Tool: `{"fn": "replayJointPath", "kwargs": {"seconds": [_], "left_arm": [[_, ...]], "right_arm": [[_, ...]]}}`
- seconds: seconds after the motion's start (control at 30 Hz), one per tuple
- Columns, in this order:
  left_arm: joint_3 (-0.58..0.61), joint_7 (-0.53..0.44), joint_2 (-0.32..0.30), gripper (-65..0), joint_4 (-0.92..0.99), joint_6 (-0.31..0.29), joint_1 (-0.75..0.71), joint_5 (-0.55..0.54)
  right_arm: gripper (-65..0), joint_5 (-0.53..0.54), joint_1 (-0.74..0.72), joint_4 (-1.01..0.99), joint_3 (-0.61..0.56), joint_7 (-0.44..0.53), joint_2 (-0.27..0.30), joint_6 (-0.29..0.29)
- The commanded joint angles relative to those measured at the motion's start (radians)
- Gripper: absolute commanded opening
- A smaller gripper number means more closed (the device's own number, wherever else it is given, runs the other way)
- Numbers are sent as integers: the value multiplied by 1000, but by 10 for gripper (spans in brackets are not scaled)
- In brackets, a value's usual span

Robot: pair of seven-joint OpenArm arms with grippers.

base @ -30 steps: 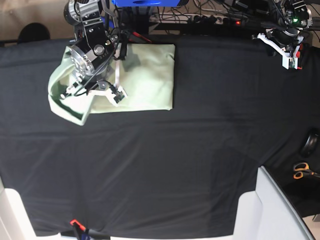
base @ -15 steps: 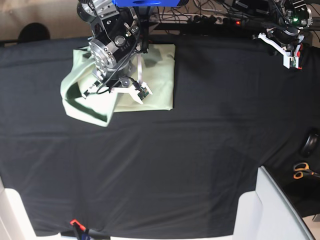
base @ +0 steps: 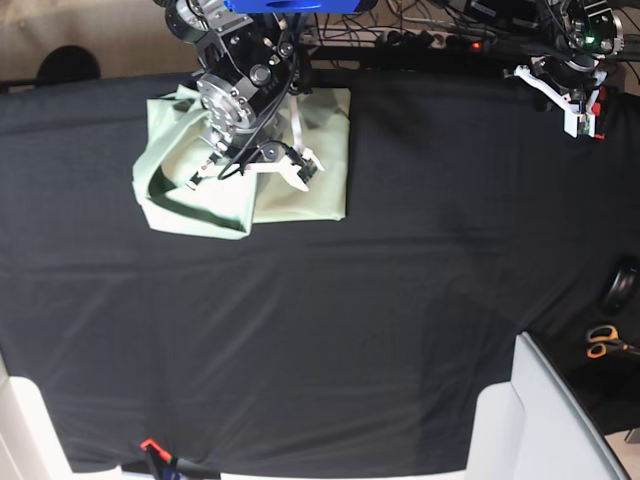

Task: Fold the T-shirt properly
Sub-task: 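Press and smooth the folded stack with the right gripper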

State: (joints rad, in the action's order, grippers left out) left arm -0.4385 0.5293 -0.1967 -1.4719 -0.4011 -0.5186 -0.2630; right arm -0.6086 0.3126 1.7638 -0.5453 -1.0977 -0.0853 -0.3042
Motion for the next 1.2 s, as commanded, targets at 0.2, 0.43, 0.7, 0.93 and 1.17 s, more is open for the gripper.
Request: {"fn": "replayJointPath", "kwargs": {"seconds": [0.2,0.43,0.7,0.93,1.17], "left_arm": [[-6,-16,-14,-650,-14,3,-7,-3],[-6,-16,-14,-650,-14,3,-7,-3],[-4,-16,-14,-650,-14,3,-7,-3],[-10,-16,-5,-650,-11,3,-7,-3],[-7,-16,-2,-650,-14,3,-8,-3]], "right_arm": [[-649,-7,-5,3,-51,12,-24,6],[-649,-7,-16,-25,-52,15,-29,6],[-649,-7,-33,-28,-77,12,-31,6],[-649,-7,-51,-28,-100,12,-31,6],[-649,-7,-71,-29,-95,11,-31,6]]}}
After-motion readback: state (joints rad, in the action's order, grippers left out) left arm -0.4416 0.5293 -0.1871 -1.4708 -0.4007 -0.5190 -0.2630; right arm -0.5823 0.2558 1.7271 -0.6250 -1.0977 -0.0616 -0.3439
